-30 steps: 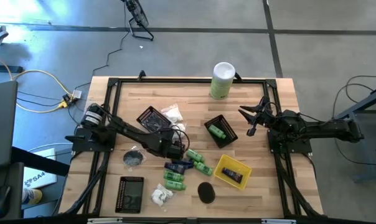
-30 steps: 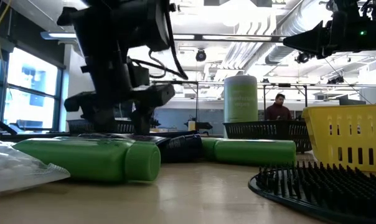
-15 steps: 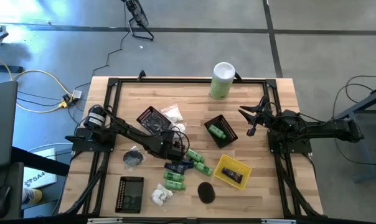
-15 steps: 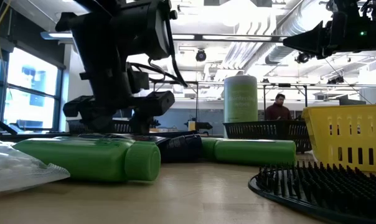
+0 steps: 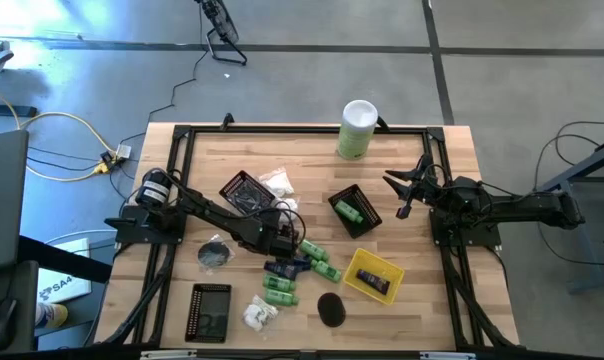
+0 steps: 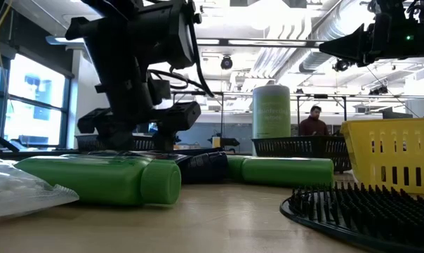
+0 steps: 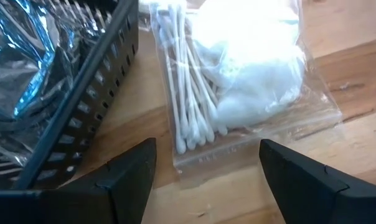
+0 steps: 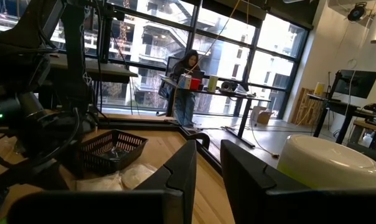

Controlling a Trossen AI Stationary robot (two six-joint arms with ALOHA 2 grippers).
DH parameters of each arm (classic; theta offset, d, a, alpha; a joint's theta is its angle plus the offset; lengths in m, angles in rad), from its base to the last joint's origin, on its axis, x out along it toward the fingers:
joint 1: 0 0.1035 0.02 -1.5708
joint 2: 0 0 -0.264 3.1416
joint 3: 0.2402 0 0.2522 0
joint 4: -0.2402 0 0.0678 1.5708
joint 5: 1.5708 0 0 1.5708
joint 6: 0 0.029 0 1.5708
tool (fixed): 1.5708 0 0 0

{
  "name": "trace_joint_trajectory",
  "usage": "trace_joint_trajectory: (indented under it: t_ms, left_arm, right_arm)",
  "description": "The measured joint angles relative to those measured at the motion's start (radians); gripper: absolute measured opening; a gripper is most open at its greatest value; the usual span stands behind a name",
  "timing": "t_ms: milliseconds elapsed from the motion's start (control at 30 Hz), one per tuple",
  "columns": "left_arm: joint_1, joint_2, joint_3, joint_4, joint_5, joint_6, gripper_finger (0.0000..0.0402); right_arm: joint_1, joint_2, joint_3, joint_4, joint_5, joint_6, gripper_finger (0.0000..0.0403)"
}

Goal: Pick & Place Travel size toiletries
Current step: Put the cotton pack into the bottom left black bin

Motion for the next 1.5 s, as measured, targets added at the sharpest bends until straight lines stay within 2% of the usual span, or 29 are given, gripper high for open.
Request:
trace_joint_trajectory:
  t_ms: [867, 1000, 1300, 1500]
  left_arm:
    - [0.0, 0.0, 0.0, 0.002, 0.017, -0.028, 0.0274]
    - [0.0, 0.0, 0.0, 0.002, 0.018, -0.028, 0.0246]
    - [0.0, 0.0, 0.0, 0.002, 0.018, -0.027, 0.0151]
    - [0.0, 0.0, 0.0, 0.002, 0.018, -0.026, 0.0106]
  right_arm:
    - [0.0, 0.0, 0.0, 0.0, 0.0, 0.0, 0.0066]
    - [0.0, 0.0, 0.0, 0.0, 0.0, 0.0, 0.0066]
    - [0.0, 0.0, 0.0, 0.0, 0.0, 0.0, 0.0066]
    - [0.0, 0.0, 0.0, 0.0, 0.0, 0.0, 0.0066]
